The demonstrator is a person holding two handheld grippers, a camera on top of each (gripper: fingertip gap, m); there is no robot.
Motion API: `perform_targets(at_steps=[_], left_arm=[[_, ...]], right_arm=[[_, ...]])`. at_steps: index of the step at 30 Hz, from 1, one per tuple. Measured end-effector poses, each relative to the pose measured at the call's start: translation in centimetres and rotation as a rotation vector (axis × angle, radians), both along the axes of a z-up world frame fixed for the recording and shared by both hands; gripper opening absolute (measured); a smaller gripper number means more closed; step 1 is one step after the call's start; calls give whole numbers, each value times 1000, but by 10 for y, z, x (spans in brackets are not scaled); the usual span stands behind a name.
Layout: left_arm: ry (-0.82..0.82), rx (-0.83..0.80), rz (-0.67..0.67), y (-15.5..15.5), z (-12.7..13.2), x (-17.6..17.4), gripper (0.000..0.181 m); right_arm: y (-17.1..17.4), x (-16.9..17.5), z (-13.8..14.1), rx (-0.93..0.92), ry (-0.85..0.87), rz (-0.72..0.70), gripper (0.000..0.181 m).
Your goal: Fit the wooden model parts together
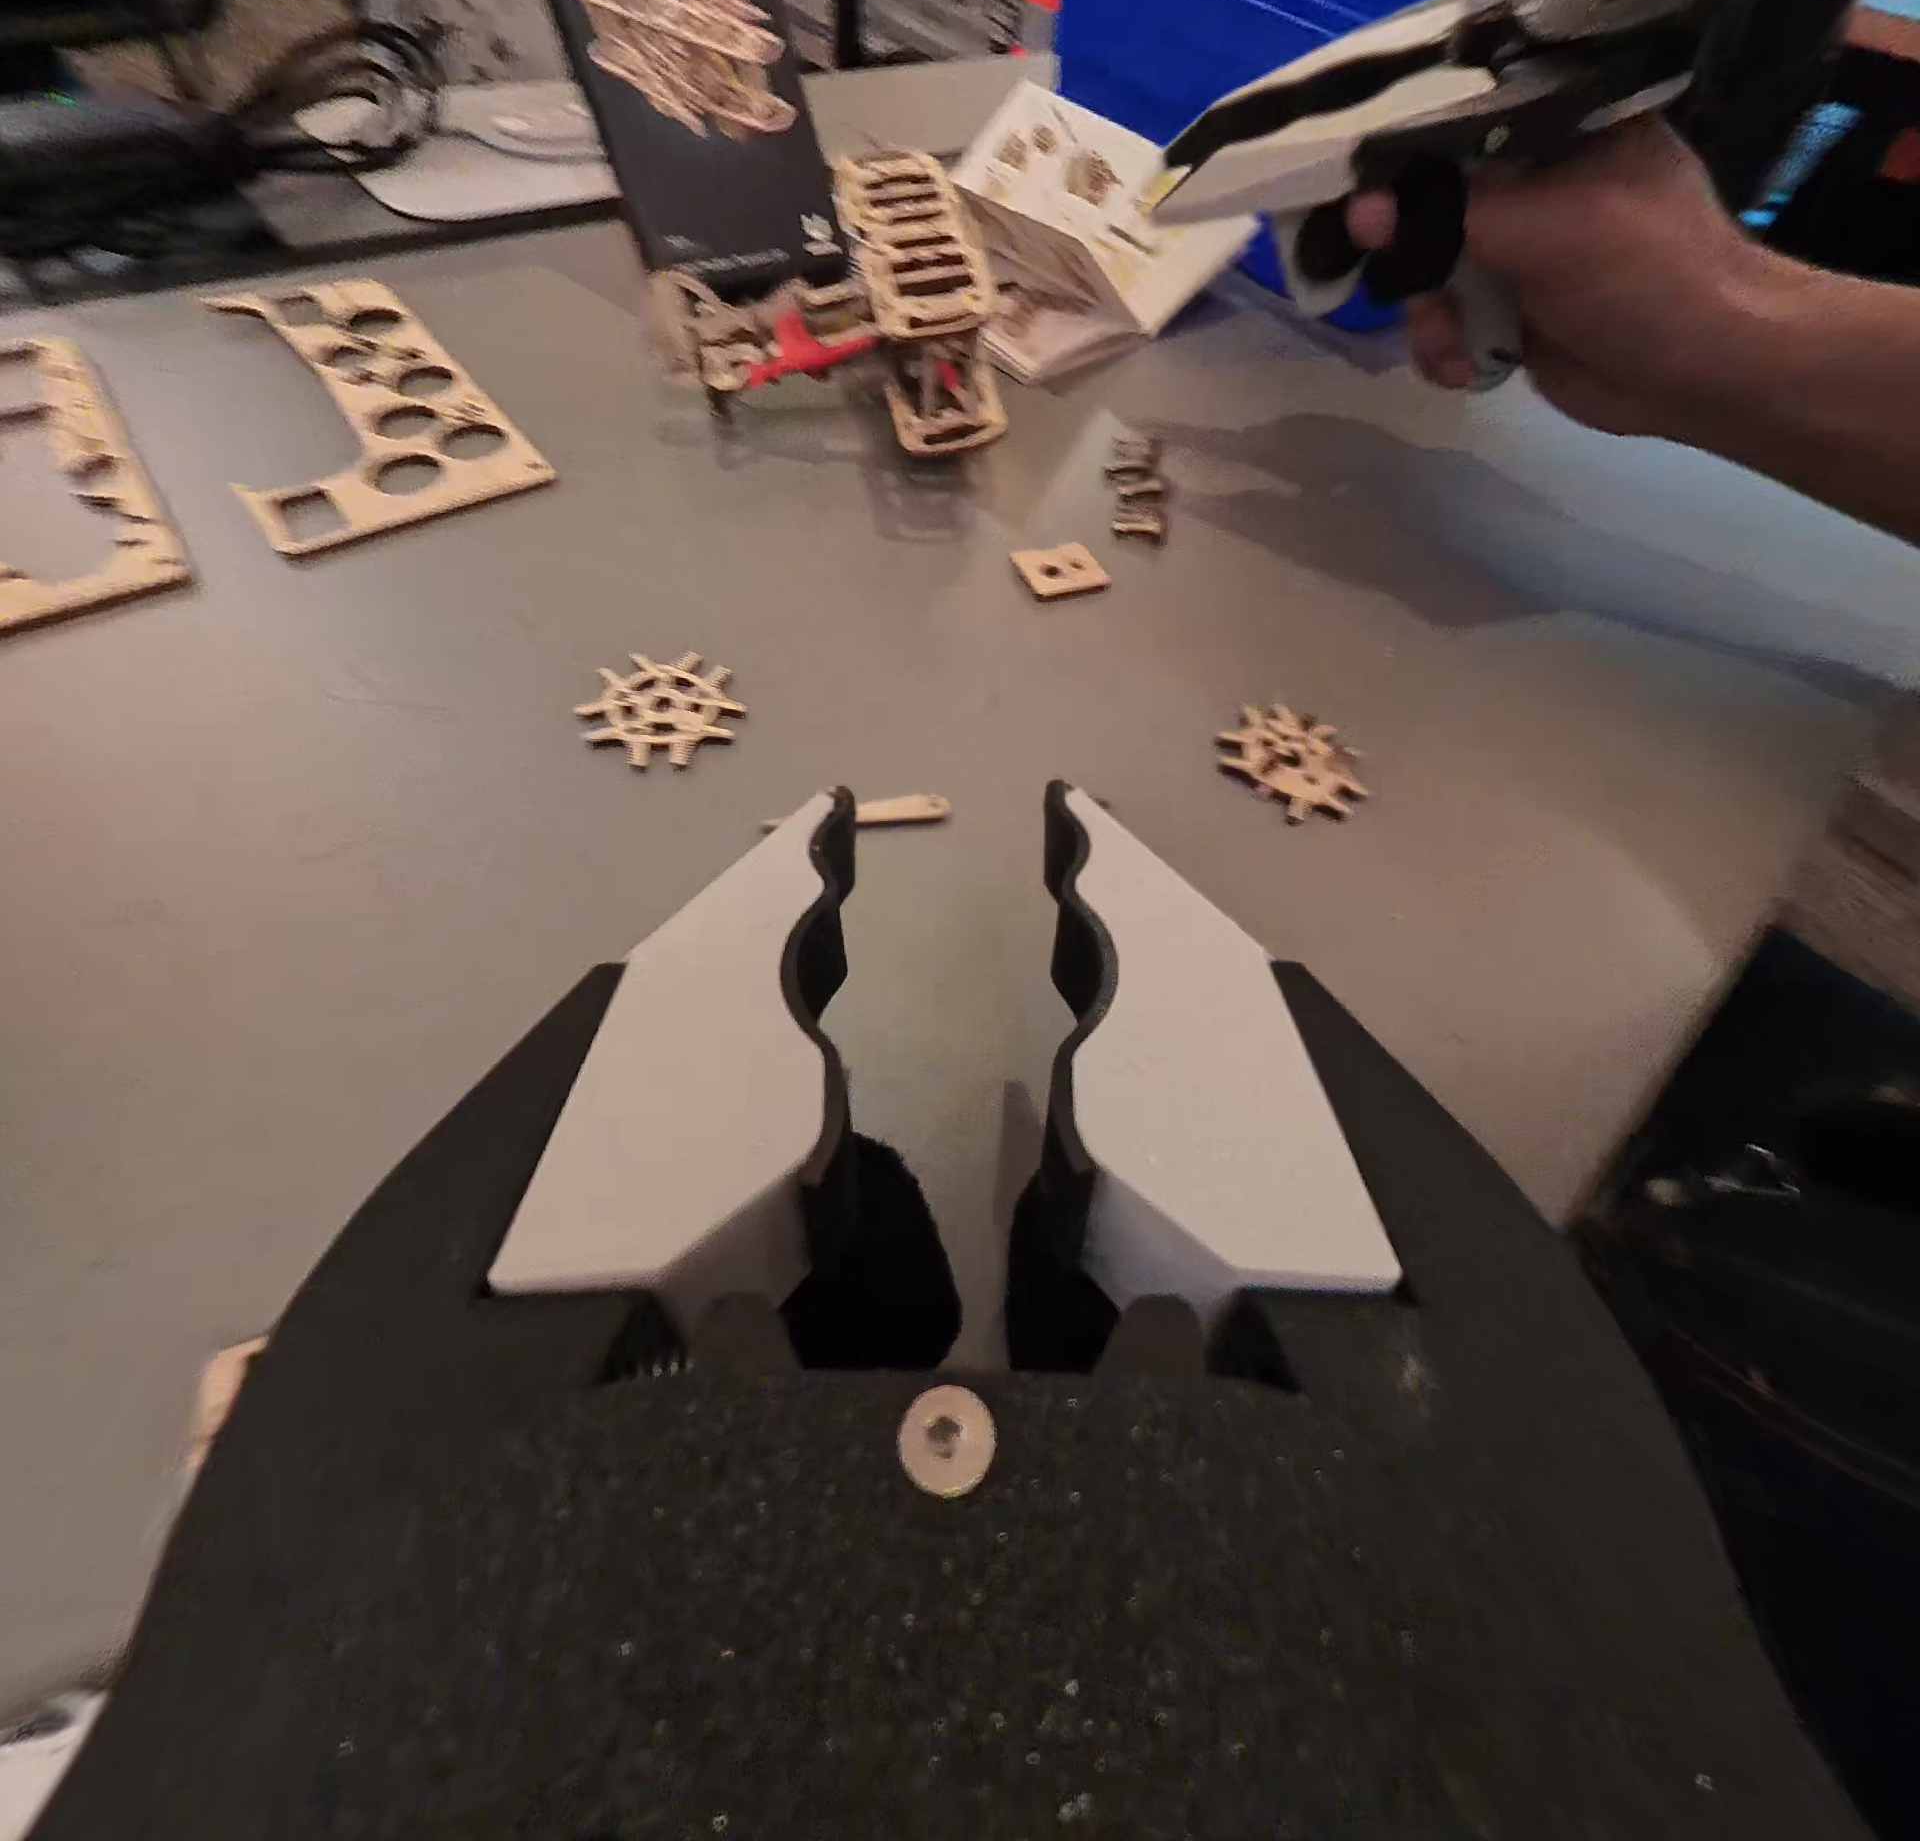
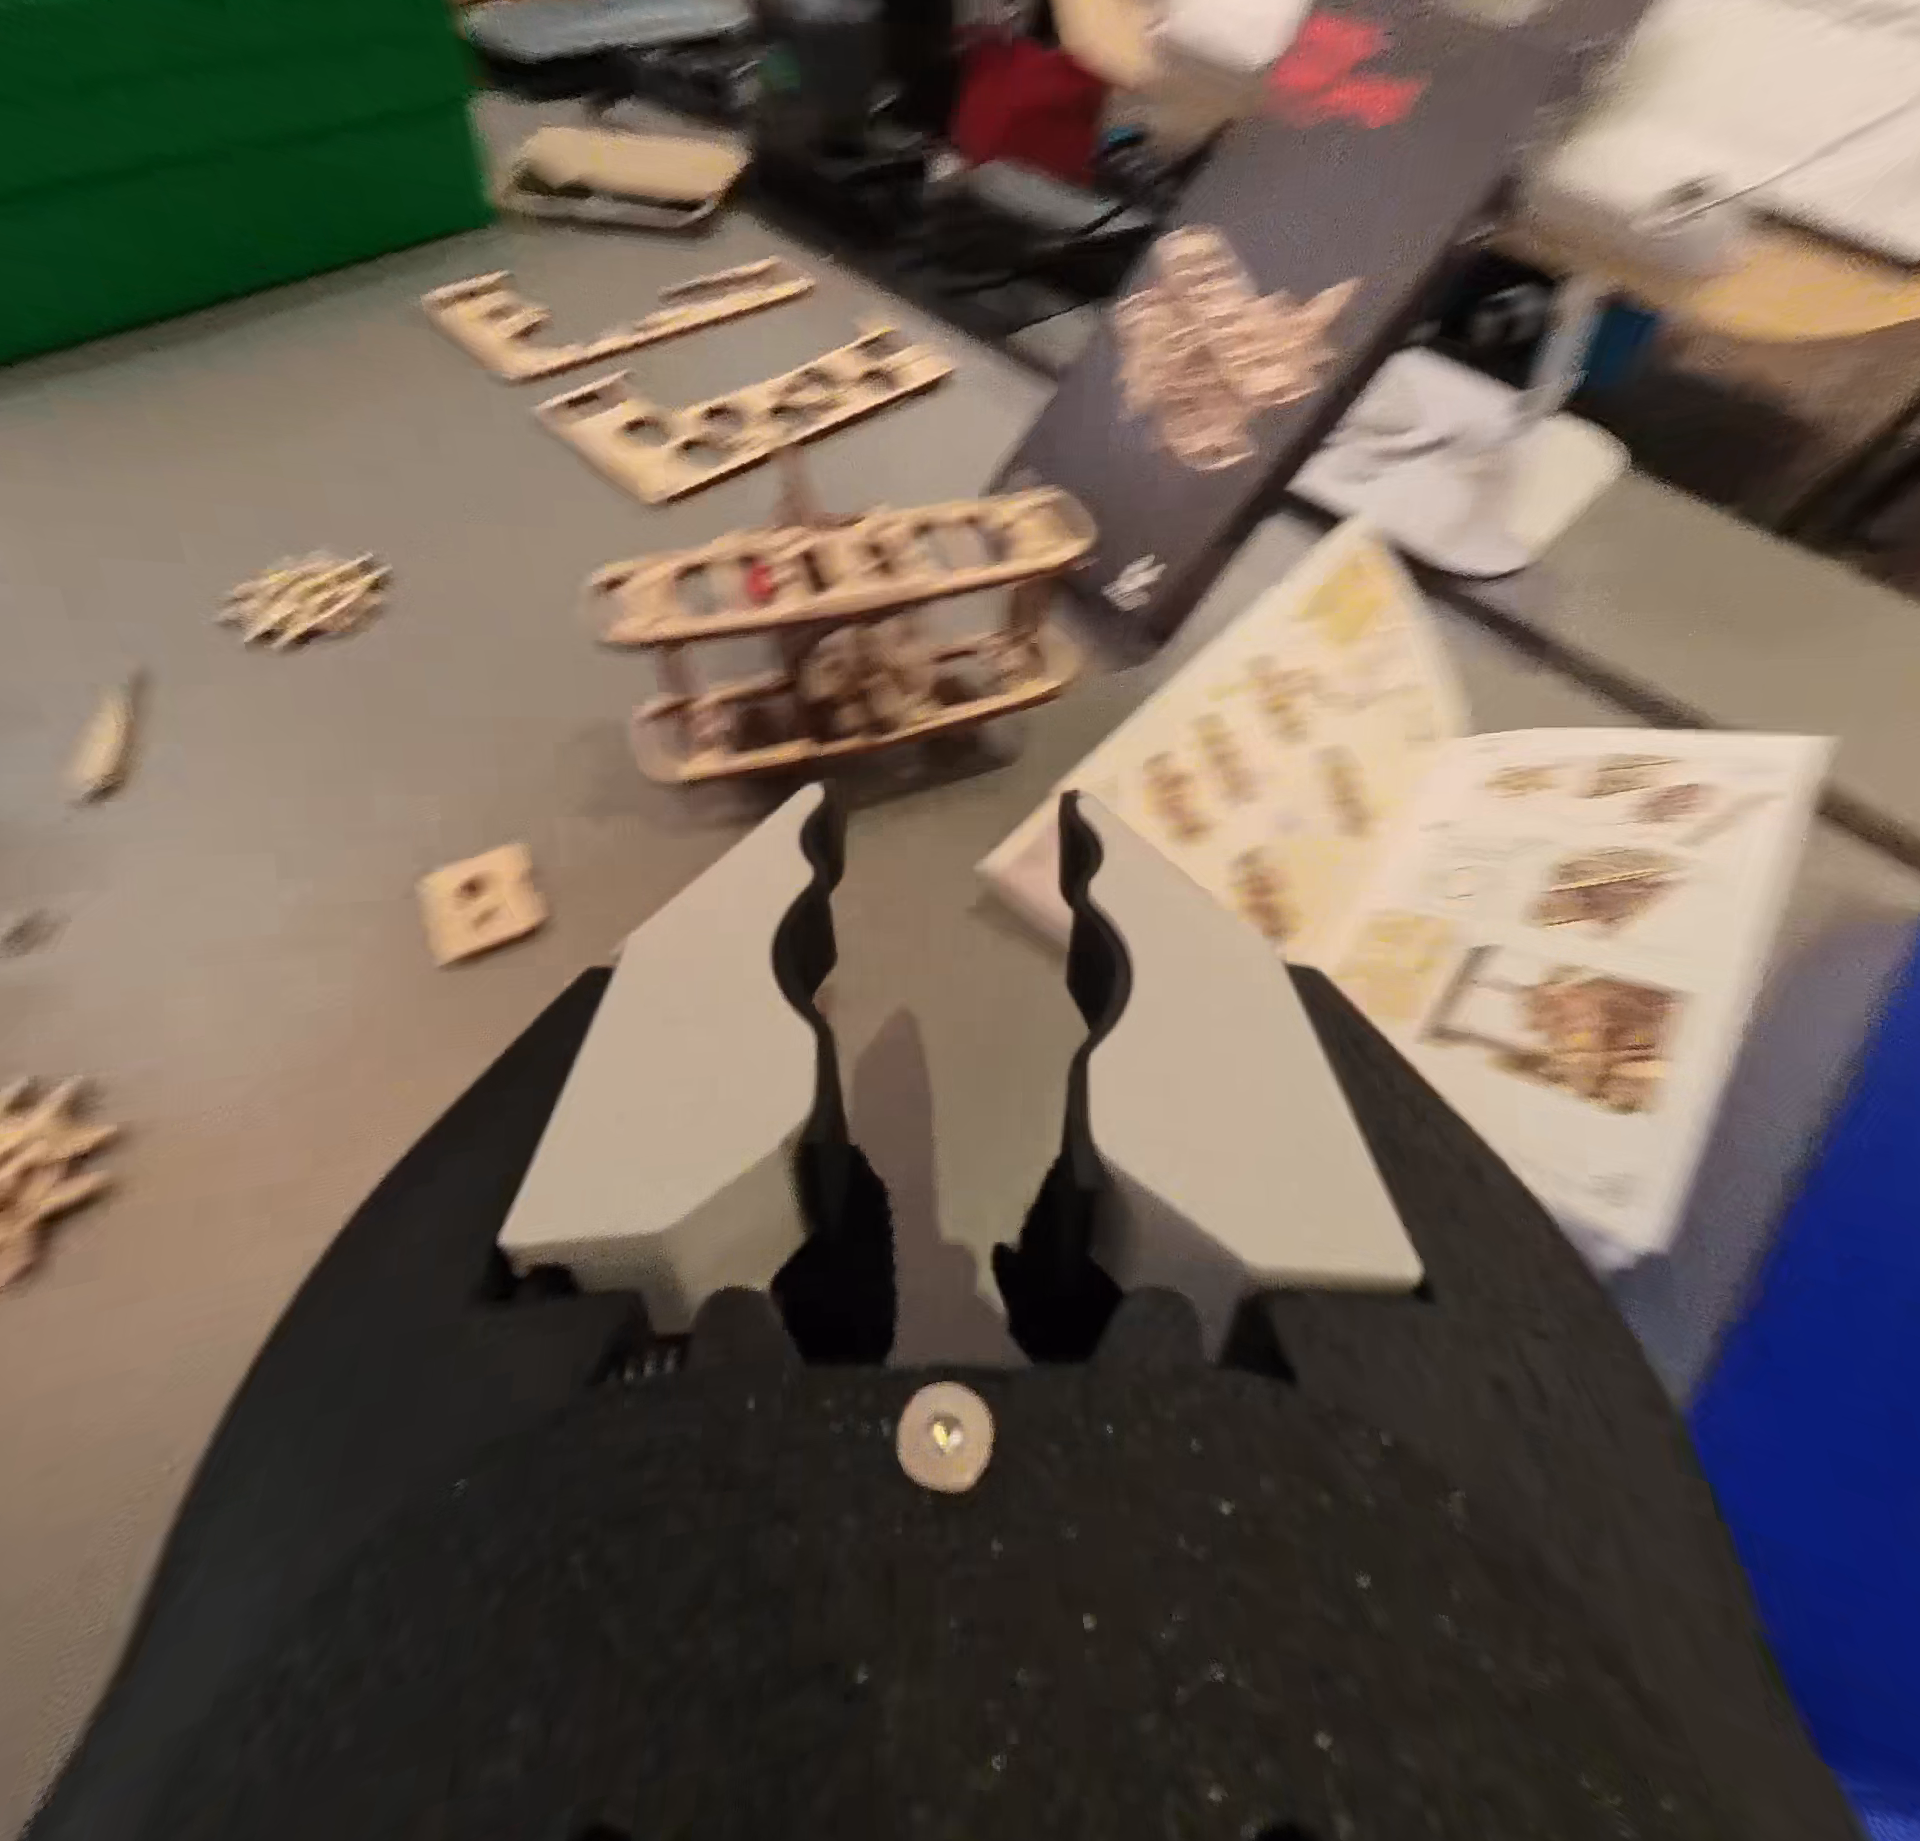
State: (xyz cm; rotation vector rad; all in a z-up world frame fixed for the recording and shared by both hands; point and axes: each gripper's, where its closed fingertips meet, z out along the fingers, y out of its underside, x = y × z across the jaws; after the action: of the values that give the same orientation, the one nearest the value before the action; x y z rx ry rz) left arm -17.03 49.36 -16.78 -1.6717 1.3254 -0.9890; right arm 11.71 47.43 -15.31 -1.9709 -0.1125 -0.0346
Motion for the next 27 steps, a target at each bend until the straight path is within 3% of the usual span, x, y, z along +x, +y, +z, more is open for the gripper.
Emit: perform_targets(at_steps=[3, 5, 8, 12, 18, 22, 27], left_arm=[[-14, 111, 138, 29, 0, -4, 34], [44, 201, 231, 47, -10, -12, 34], [145, 277, 352, 67, -20, -20, 34], [175, 222, 438, 77, -26, -19, 34], [279, -20, 322, 71, -56, -9, 36], [265, -64, 271, 66, -57, -5, 28], [241, -116, 303, 72, -56, -8, 27]], right_arm=[[23, 58, 13, 69, -28, -174, 37], [36, 80, -5, 5, 9, -221, 37], [47, 90, -37, -88, 102, -228, 37], [49, 88, -66, -222, 127, -198, 37], [50, 85, -78, -301, 93, -176, 38], [50, 85, -79, -302, 100, -175, 38], [50, 85, -79, -302, 101, -174, 38]])
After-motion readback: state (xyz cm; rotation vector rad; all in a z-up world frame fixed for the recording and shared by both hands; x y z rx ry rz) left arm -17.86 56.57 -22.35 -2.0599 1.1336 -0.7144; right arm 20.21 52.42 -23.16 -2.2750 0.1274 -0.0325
